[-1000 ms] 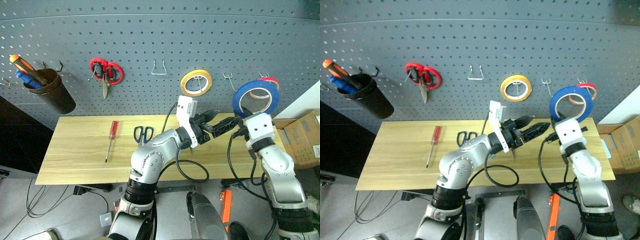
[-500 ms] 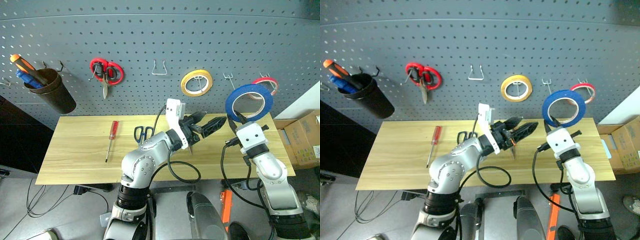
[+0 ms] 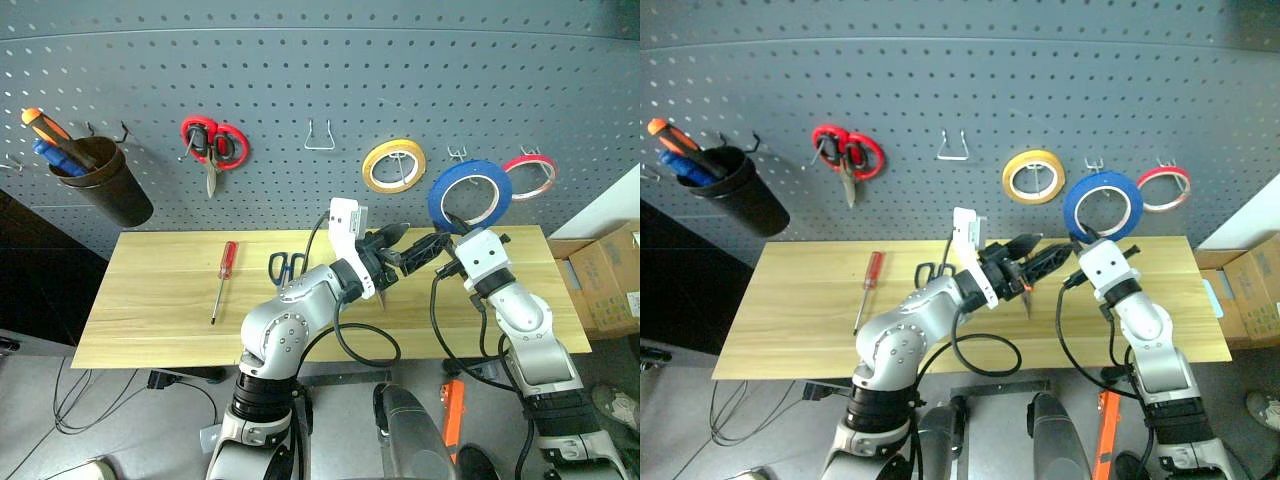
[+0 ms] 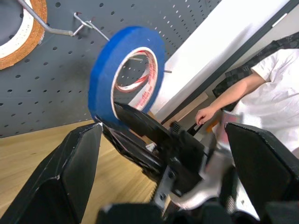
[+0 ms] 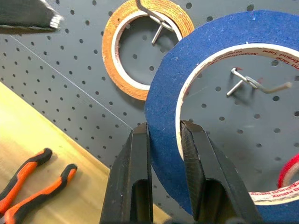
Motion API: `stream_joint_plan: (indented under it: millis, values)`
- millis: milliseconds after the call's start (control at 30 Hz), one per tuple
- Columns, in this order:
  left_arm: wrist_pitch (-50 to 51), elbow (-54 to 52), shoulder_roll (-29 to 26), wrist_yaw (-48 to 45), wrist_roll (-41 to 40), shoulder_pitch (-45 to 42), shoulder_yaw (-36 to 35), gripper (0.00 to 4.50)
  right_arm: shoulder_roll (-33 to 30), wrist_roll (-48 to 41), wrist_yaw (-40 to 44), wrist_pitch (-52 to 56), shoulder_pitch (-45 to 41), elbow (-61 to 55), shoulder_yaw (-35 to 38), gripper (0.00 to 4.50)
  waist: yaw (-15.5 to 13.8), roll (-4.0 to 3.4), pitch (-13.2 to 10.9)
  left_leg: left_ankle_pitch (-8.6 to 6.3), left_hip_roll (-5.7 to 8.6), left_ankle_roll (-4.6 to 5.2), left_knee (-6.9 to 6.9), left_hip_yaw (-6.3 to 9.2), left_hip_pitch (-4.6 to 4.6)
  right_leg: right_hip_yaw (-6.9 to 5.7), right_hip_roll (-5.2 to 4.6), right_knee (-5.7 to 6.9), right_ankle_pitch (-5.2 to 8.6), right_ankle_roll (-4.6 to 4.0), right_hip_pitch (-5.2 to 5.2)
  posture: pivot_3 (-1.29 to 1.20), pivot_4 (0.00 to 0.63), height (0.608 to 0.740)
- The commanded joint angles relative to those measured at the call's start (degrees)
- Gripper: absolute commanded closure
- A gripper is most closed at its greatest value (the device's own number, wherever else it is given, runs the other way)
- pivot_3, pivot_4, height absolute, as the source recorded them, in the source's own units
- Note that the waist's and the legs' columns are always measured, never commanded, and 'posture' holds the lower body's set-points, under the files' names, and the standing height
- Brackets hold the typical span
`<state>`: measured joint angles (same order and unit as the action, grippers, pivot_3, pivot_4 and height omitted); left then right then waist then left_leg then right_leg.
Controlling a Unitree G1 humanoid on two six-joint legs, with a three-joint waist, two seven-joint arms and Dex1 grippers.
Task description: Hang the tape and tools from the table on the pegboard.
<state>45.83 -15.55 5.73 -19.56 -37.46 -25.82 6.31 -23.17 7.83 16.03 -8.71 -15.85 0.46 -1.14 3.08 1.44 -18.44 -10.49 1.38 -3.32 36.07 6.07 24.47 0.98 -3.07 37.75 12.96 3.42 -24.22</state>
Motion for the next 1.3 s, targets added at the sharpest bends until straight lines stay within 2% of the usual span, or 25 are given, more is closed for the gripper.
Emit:
stream_joint_plan:
  millis: [33, 333, 400, 600, 700, 767, 867, 967, 1033, 1133, 1200, 1300]
  values:
    - [-0.89, -2.28, 0.26, -0.22, -0.96, -0.73, 0.28, 0.0, -1.23, -0.52, -0.47, -2.66, -2.16, 1.3, 2.04, 3.98, -0.02, 0.0, 0.0, 0.0, 0.0, 0.0, 0.0, -0.01, 0.0, 0.01, 0.0, -0.01, 0.0, 0.0, 0.0, -0.06, 0.263, 0.74]
    - [-1.17, -1.97, 0.49, -0.2, -0.83, -0.95, 0.5, 0.0, -1.25, -1.61, -0.07, -1.68, -4.92, 5.43, 2.3, 3.98, 0.05, 0.0, 0.0, 0.0, 0.0, 0.0, 0.01, -0.01, -0.01, 0.01, 0.0, 0.02, 0.0, 0.0, 0.0, -0.06, 0.26, 0.74]
    - [-1.28, -1.84, 0.56, -0.21, -0.77, -1.08, 0.51, 0.0, -1.42, -1.72, -0.09, -1.78, -5.06, 5.7, 2.4, 3.26, 0.02, 0.0, 0.0, 0.0, 0.0, 0.0, 0.01, -0.02, -0.01, 0.02, 0.0, 0.02, -0.02, -0.03, 0.0, -0.06, 0.26, 0.74]
    - [-1.24, -2.11, 0.68, -0.11, -0.85, -0.89, 0.74, 0.0, -1.6, -2.16, 0.11, -1.55, -3.86, 4.48, 2.5, 1.55, 0.03, 0.0, 0.0, 0.0, 0.0, 0.0, 0.01, -0.02, -0.01, 0.02, 0.0, 0.01, -0.04, -0.06, 0.0, -0.06, 0.26, 0.74]
    - [-1.24, -2.22, 0.63, -0.06, -0.84, -0.63, 0.77, 0.0, -1.16, -2.13, -0.28, -0.21, -2.53, 3.12, 2.66, 0.51, -0.03, 0.0, 0.0, 0.0, 0.0, 0.0, 0.01, -0.01, -0.01, 0.01, 0.0, 0.02, -0.03, -0.05, 0.0, -0.06, 0.262, 0.74]
    - [-1.31, -2.28, 0.4, -0.06, -0.65, -0.29, 0.81, 0.0, -0.62, -2.41, -0.41, 2.09, -0.86, 1.24, 2.81, 0.03, -0.02, 0.0, 0.0, 0.0, 0.0, 0.0, 0.01, -0.01, -0.01, 0.02, 0.0, 0.02, -0.04, -0.05, 0.0, -0.06, 0.263, 0.74]
    - [-1.54, -2.31, -0.49, 0.84, 0.76, 0.89, 0.87, 0.0, -0.09, -3.2, 1.01, 8.51, 5.09, -5.48, 2.13, 0.03, -0.18, -0.02, 0.01, 0.0, -0.01, 0.0, 0.0, 0.01, -0.01, 0.01, 0.0, 0.02, -0.03, -0.05, 0.0, -0.05, 0.271, 0.74]
    - [-2.19, -2.18, -4.03, 1.83, 4.91, 3.84, 2.28, 0.0, 0.06, -3.58, 3.46, 18.3, 13.28, -14.77, -0.28, 0.03, -0.34, -0.05, 0.05, 0.0, -0.02, 0.0, -0.05, 0.05, -0.01, -0.01, 0.0, 0.0, 0.01, 0.0, 0.0, -0.05, 0.281, 0.74]
    - [-1.83, -2.69, -5.86, 3.72, 6.81, 6.5, 2.48, 0.0, 1.02, -3.92, 3.76, 25.88, 15.76, -19.5, -1.26, 0.03, 0.03, -0.06, 0.05, -0.01, -0.04, 0.0, -0.06, 0.03, -0.02, 0.01, 0.01, 0.01, 0.02, -0.01, -0.01, -0.05, 0.291, 0.74]
    - [-0.66, -4.88, -7.8, 6.08, 8.29, 10.3, 2.05, 0.0, 3.14, -4.27, 3.66, 37.46, 14.53, -22.66, -2.71, 0.03, 0.27, -0.06, 0.05, -0.01, -0.08, 0.0, 0.0, -0.03, -0.05, 0.07, 0.0, 0.03, -0.03, -0.09, -0.04, -0.05, 0.303, 0.74]
    - [0.6, -6.86, -9.2, 7.3, 8.8, 12.68, 1.62, 0.0, 5.18, -4.63, 2.73, 44.58, 11.35, -22.54, -3.11, 0.03, 0.2, -0.04, 0.03, 0.03, -0.13, 0.04, 0.01, -0.03, -0.07, 0.02, -0.01, 0.03, 0.05, -0.43, -0.02, -0.04, 0.312, 0.74]
    - [3.26, -9.73, -10.84, 9.34, 8.92, 15.99, 0.61, 0.0, 7.76, -4.76, 1.98, 52.24, 4.84, -19.42, -4.43, 0.03, 0.03, -0.03, 0.03, 0.03, -0.19, 0.05, -0.01, -0.03, -0.05, -0.03, -0.02, 0.04, 0.03, -0.46, 0.0, -0.02, 0.324, 0.74]
